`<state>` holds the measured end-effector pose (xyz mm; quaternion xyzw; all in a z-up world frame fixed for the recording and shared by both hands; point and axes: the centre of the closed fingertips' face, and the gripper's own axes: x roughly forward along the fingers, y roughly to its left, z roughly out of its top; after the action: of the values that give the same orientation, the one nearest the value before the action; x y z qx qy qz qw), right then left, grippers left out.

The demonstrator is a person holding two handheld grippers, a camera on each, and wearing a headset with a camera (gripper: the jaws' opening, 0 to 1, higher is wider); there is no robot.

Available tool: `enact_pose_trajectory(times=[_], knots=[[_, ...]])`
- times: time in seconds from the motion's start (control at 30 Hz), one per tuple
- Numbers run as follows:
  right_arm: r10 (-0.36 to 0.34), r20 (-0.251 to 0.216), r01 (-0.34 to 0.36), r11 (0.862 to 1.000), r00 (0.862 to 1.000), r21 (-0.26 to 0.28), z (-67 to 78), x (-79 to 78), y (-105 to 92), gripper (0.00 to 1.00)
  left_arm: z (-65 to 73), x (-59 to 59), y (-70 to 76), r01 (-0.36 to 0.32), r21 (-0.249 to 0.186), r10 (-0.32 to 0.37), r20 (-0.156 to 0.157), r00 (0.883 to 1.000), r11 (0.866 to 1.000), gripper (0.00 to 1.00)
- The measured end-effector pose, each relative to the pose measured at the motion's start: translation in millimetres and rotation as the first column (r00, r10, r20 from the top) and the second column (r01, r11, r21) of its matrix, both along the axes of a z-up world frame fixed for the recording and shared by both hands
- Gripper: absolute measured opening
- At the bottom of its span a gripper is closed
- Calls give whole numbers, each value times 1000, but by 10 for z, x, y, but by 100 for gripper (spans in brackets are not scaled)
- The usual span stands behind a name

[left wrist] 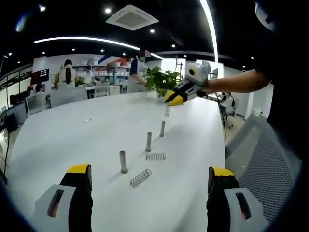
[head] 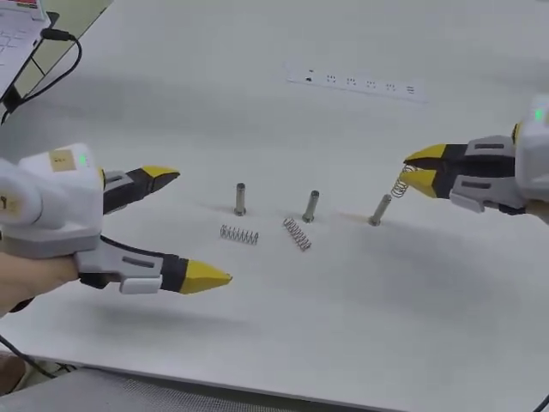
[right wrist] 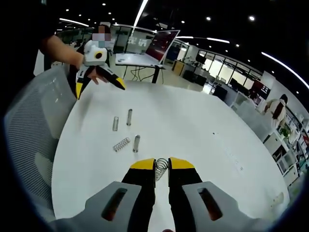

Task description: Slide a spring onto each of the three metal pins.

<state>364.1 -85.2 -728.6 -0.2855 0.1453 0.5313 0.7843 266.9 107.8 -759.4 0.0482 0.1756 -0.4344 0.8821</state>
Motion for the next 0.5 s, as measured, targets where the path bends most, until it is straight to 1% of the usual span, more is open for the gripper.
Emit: enact_pose_trajectory(times=[0.3, 0.5], knots=[[-7, -18, 7, 1000, 1000, -5, -61, 60, 26, 6, 0, -2, 12, -6, 0, 6, 1, 1000, 1000, 98], [-10, -29, 10, 1000, 1000, -14, -108, 63, 15, 6, -4, -6, 20, -9, 1, 9, 1, 1000, 1000, 98]])
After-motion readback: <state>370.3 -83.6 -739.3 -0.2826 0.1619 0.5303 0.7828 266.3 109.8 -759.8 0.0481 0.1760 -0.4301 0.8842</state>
